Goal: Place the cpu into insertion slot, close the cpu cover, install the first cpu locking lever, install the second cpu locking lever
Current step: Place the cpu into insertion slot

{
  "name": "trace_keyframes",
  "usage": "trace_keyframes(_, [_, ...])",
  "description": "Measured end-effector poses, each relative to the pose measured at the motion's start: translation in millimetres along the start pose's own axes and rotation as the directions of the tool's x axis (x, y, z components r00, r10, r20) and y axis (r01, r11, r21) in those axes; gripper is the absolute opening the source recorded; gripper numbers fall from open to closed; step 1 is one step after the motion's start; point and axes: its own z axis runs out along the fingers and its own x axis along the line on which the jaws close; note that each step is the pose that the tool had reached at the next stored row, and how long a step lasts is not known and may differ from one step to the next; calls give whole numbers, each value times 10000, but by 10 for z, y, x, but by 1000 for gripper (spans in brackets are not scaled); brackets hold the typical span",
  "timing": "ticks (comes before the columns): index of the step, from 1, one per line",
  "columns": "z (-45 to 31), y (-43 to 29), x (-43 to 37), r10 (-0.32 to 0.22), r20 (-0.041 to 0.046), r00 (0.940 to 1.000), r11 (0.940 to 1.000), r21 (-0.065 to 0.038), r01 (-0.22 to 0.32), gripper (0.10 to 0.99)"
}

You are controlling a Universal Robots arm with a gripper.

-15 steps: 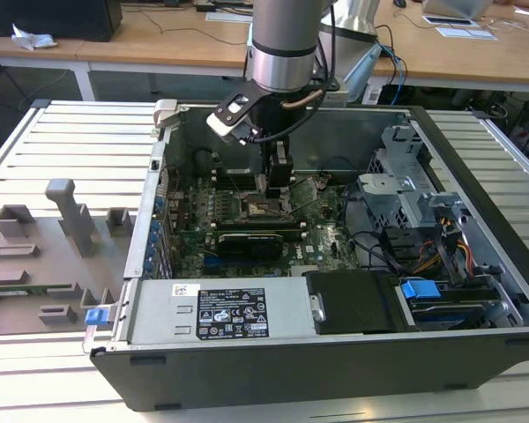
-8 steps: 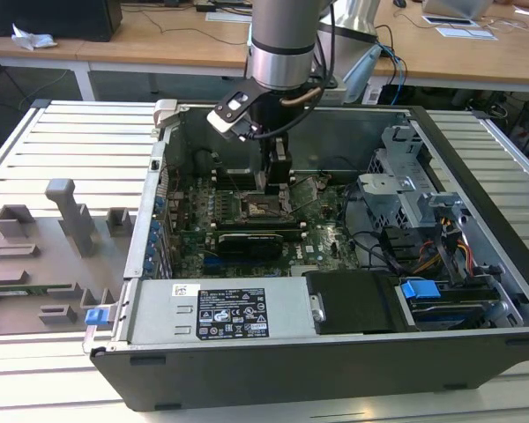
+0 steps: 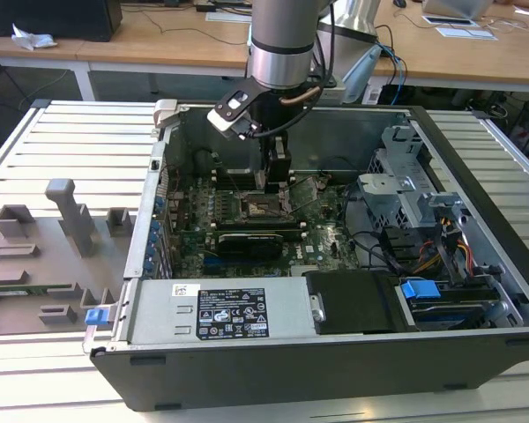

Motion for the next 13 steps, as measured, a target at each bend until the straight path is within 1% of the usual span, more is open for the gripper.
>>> trace_keyframes(13, [37, 1, 34, 2, 2, 10000, 10000, 1, -2, 545])
